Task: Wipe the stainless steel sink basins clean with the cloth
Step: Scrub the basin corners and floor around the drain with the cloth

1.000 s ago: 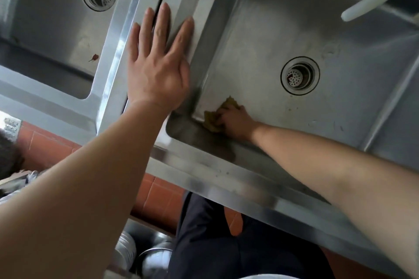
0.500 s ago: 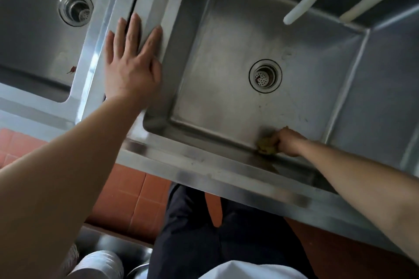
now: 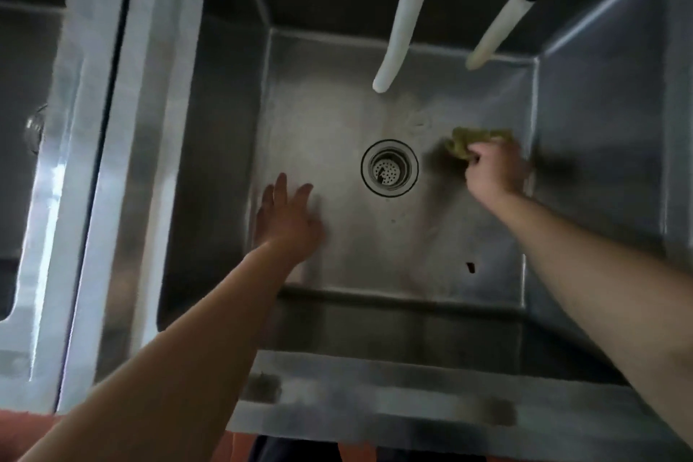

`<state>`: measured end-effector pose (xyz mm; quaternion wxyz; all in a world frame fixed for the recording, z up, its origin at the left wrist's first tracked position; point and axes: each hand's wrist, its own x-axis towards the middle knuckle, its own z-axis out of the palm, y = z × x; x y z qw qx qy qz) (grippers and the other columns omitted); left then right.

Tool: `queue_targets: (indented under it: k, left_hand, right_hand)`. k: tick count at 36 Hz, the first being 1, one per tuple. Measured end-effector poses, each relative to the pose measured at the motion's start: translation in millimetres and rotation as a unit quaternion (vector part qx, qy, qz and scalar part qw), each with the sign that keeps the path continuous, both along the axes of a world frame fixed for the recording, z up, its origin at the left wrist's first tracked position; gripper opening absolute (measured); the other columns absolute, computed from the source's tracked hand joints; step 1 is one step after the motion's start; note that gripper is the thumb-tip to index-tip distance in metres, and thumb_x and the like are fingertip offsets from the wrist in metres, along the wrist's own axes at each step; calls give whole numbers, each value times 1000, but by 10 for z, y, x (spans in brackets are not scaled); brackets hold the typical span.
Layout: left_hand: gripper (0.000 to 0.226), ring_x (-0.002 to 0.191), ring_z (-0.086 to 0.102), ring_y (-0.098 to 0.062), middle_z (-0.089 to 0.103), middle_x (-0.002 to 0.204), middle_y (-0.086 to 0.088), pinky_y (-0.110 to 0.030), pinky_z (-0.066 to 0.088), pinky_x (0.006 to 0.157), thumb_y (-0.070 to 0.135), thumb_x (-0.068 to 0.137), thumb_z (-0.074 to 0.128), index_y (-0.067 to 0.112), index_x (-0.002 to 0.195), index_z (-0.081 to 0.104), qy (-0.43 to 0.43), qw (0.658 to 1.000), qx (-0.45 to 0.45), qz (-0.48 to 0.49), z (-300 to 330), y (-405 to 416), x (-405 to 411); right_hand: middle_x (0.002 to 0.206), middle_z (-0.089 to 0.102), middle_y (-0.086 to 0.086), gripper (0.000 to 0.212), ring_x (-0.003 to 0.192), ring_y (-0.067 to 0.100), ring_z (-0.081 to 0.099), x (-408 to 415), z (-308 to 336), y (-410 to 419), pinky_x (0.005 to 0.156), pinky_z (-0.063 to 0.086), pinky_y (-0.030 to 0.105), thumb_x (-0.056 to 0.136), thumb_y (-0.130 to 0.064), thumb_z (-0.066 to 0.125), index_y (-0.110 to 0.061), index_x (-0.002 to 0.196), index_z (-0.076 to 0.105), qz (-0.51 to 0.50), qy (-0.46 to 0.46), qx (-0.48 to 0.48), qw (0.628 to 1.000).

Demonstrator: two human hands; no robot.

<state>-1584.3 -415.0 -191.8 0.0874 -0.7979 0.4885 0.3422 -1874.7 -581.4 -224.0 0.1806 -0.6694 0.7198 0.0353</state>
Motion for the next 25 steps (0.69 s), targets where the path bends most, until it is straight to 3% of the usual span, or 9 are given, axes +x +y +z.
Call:
queue_targets:
  k: [4, 7, 11, 16, 21, 25]
  left_hand:
    - [85, 153, -3, -32, -6, 166, -7, -47, 7, 123, 51, 91, 57, 36, 156, 4, -12, 999, 40, -18, -409, -24, 154]
    - [102, 151, -11, -36, -15, 165, -9, -51, 6, 122, 53, 83, 68, 37, 156, -1, -14, 999, 28, -11, -552, -75, 234]
    - [110, 151, -13, -36, -21, 164, -2, -55, 8, 121, 62, 79, 67, 43, 154, -11, -33, 999, 27, -10, -572, -238, 220]
    - [134, 149, -19, -37, -29, 161, 1, -64, 4, 116, 75, 61, 76, 45, 151, -19, 40, 991, 117, 59, -489, -509, 85]
    - [144, 142, -31, -45, -44, 153, -8, -71, 9, 114, 53, 66, 86, 38, 148, -31, 71, 980, 170, 76, -433, -569, -94]
    - [142, 142, -31, -45, -44, 153, -8, -76, 22, 107, 33, 69, 89, 39, 149, -28, 45, 985, 151, 70, -461, -519, -143]
  right_hand:
    - [128, 62, 15, 43, 118, 38, 56, 270, -248, 232, 99, 45, 39, 87, -11, 57, -22, 128, 64, 56, -38, 154, 986]
    - [129, 61, 11, 48, 116, 34, 57, 490, -372, 581, 94, 43, 35, 88, -18, 55, -35, 132, 57, 138, -32, 160, 977]
    - [152, 40, 3, 58, 138, 28, 39, 594, -410, 977, 111, 37, 40, 92, -22, 55, -43, 144, 42, 211, -61, 252, 942]
    - [145, 47, 2, 53, 133, 27, 44, 610, -314, 1029, 109, 37, 39, 93, -15, 56, -41, 138, 50, 283, -59, 315, 904]
    - [137, 57, -2, 33, 123, 23, 54, 673, -275, 1070, 105, 42, 29, 97, -26, 58, -33, 129, 62, 321, -35, 395, 860]
    - [133, 62, -7, 40, 118, 20, 57, 679, -162, 1088, 108, 38, 29, 85, -51, 70, -31, 119, 70, 355, 13, 483, 800]
